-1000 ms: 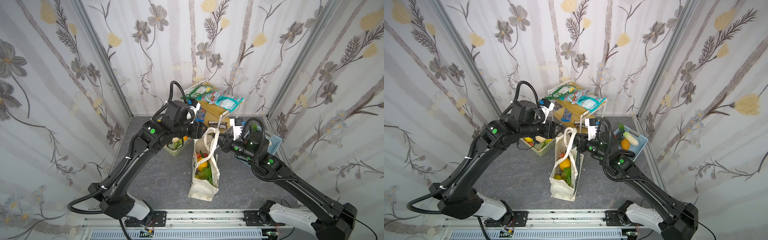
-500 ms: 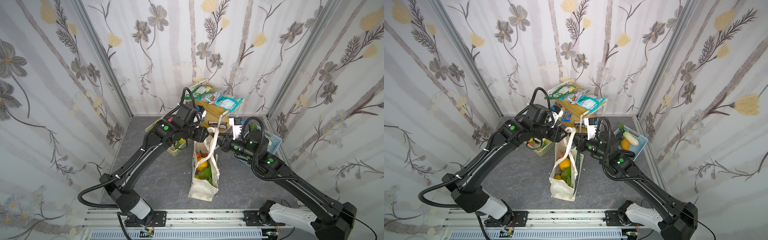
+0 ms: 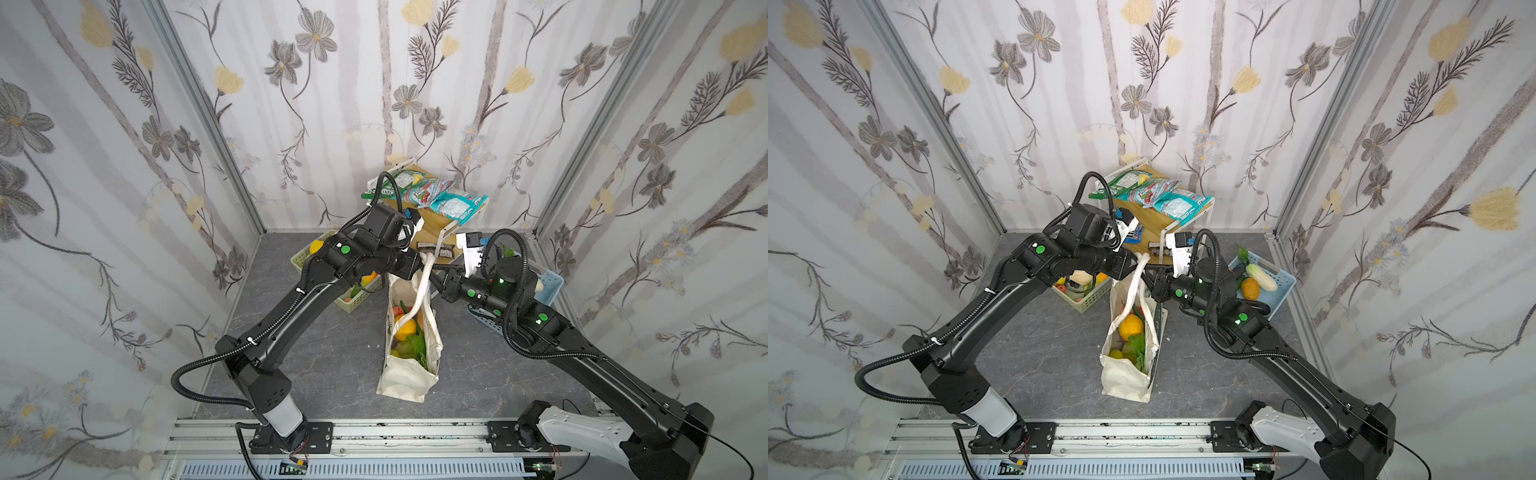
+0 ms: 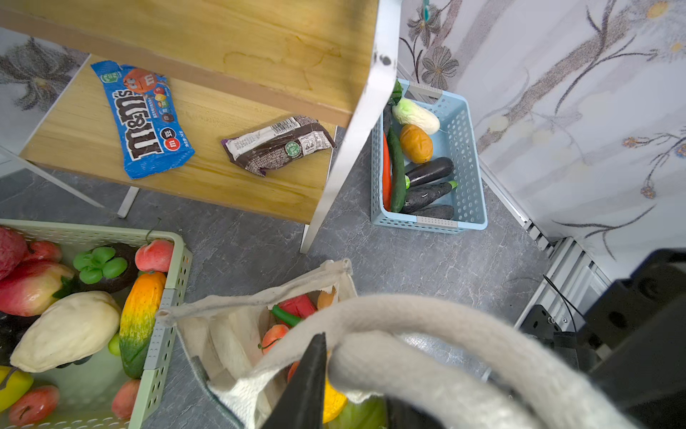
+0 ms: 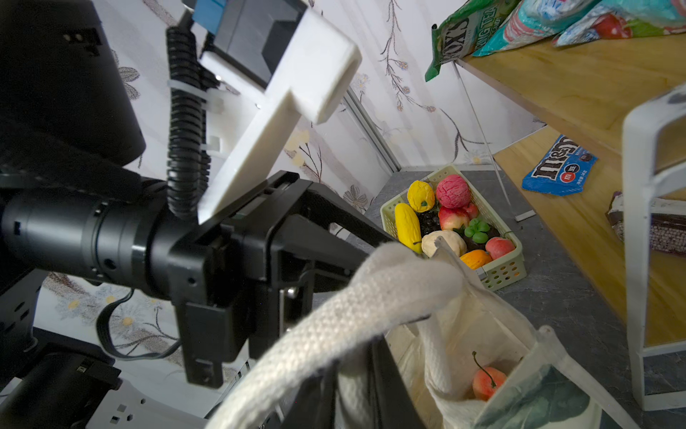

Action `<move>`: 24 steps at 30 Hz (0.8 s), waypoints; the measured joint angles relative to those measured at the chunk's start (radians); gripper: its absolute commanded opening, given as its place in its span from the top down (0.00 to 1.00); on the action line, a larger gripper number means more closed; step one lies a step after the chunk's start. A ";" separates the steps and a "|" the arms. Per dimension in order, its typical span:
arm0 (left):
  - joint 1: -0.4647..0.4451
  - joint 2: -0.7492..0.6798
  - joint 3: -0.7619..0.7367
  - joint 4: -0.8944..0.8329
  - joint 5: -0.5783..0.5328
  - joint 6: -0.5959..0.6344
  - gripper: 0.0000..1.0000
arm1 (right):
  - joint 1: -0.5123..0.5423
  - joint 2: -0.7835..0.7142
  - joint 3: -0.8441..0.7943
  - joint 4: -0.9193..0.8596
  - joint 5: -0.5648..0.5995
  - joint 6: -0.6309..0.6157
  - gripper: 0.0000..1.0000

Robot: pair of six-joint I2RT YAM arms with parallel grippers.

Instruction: Place the food into the grocery bag and tie it

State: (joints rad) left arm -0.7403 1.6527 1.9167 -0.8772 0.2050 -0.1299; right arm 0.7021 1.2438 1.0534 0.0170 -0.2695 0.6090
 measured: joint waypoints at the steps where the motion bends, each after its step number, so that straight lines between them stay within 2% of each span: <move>1: 0.001 0.003 0.000 0.001 -0.003 0.003 0.94 | 0.000 -0.005 0.004 -0.009 -0.007 0.000 0.75; 4: 0.001 0.006 0.001 0.008 -0.002 0.010 0.96 | 0.000 -0.021 0.010 -0.024 -0.013 -0.001 0.73; 11: 0.003 0.007 0.001 0.021 0.018 0.011 0.99 | 0.000 -0.048 0.026 -0.101 -0.020 -0.019 0.55; 14: 0.005 0.007 0.000 0.024 0.028 0.014 0.99 | -0.015 -0.097 0.026 -0.159 -0.019 -0.045 0.52; 20: 0.010 0.006 -0.004 0.036 0.036 0.018 0.99 | -0.172 -0.224 -0.074 -0.224 -0.030 -0.085 0.50; 24: 0.010 0.006 -0.004 0.036 0.053 0.018 0.99 | -0.243 -0.240 -0.133 -0.245 -0.061 -0.156 0.52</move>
State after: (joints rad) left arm -0.7303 1.6592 1.9129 -0.8410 0.2584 -0.1120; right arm 0.4587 1.0035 0.9207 -0.2283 -0.3302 0.4530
